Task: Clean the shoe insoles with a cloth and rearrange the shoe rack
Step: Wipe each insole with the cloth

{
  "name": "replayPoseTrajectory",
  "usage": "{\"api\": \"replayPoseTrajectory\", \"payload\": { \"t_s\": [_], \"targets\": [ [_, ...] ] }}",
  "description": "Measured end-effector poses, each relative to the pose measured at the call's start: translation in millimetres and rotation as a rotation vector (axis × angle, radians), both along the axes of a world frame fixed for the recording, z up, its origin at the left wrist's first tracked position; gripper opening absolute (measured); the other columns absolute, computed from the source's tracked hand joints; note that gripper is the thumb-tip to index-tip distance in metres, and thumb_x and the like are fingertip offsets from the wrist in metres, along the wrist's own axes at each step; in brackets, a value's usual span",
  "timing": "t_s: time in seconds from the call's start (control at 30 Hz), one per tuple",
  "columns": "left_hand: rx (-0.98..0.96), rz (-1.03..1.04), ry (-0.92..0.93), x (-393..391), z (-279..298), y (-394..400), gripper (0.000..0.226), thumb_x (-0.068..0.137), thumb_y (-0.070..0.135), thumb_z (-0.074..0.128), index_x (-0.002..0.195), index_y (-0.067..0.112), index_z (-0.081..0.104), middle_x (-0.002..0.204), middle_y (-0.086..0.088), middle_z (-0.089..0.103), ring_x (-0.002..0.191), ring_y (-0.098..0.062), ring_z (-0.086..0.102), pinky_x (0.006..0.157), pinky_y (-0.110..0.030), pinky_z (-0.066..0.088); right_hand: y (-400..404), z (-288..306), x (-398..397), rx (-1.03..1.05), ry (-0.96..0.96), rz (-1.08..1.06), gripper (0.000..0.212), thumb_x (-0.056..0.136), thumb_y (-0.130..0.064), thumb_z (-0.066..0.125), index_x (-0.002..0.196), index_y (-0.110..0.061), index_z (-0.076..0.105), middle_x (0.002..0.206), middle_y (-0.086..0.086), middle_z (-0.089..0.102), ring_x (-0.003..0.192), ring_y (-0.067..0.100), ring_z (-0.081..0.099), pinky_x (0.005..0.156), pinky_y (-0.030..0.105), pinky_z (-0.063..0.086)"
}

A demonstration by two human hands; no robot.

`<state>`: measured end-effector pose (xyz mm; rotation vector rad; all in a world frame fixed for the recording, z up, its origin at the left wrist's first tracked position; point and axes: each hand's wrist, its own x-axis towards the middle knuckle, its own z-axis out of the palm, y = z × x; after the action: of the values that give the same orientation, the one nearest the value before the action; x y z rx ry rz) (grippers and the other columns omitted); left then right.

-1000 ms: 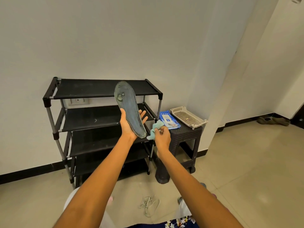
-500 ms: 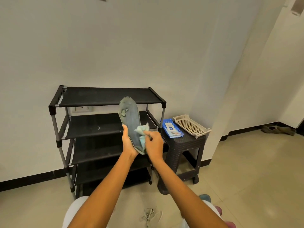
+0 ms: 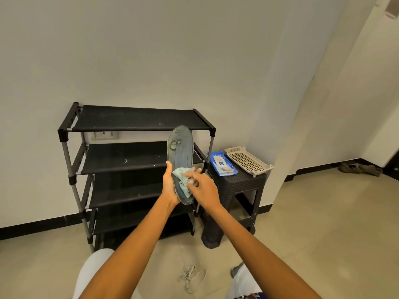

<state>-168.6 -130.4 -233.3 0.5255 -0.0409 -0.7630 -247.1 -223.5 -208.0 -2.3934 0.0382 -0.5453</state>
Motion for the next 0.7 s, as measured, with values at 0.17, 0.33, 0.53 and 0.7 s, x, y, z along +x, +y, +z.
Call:
{"api": "replayPoseTrajectory", "payload": {
  "t_s": [0.17, 0.33, 0.53, 0.7],
  "targets": [
    [0.021, -0.008, 0.011, -1, -7, 0, 0.084, 0.079, 0.077, 0.037, 0.107, 0.002, 0.062, 0.105, -0.017, 0.067, 0.091, -0.028, 0.068, 0.081, -0.041, 0.056, 2, -8, -4, -0.178, -0.036, 0.140, 0.024, 0.088, -0.020, 0.062, 0.111, -0.017, 0.069, 0.112, 0.007, 0.066, 0.107, 0.017, 0.056, 0.094, 0.026, 0.041],
    [0.020, 0.039, -0.046, -18, -10, -12, 0.069, 0.093, 0.063, 0.026, 0.107, 0.008, 0.065, 0.094, -0.014, 0.072, 0.080, -0.024, 0.071, 0.068, -0.035, 0.059, -20, -5, 16, -0.382, -0.147, -0.159, 0.017, 0.087, -0.032, 0.061, 0.095, -0.023, 0.073, 0.093, 0.000, 0.058, 0.092, 0.019, 0.046, 0.077, 0.035, 0.037],
    [0.049, 0.014, -0.041, -26, -13, -15, 0.070, 0.094, 0.062, 0.027, 0.105, 0.005, 0.067, 0.091, -0.017, 0.071, 0.077, -0.026, 0.071, 0.064, -0.035, 0.060, -29, -15, 14, -0.299, -0.196, -0.123, 0.014, 0.085, -0.030, 0.064, 0.090, -0.021, 0.072, 0.092, -0.004, 0.056, 0.090, 0.012, 0.043, 0.077, 0.027, 0.033],
    [0.075, 0.032, 0.054, -20, -20, -12, 0.086, 0.078, 0.072, 0.043, 0.121, -0.001, 0.060, 0.121, -0.021, 0.060, 0.112, -0.031, 0.058, 0.095, -0.042, 0.049, -5, -28, -8, -0.038, -0.108, 0.167, 0.010, 0.084, -0.017, 0.067, 0.092, -0.013, 0.071, 0.102, -0.002, 0.057, 0.098, 0.006, 0.051, 0.089, 0.017, 0.041]
  ]
}}
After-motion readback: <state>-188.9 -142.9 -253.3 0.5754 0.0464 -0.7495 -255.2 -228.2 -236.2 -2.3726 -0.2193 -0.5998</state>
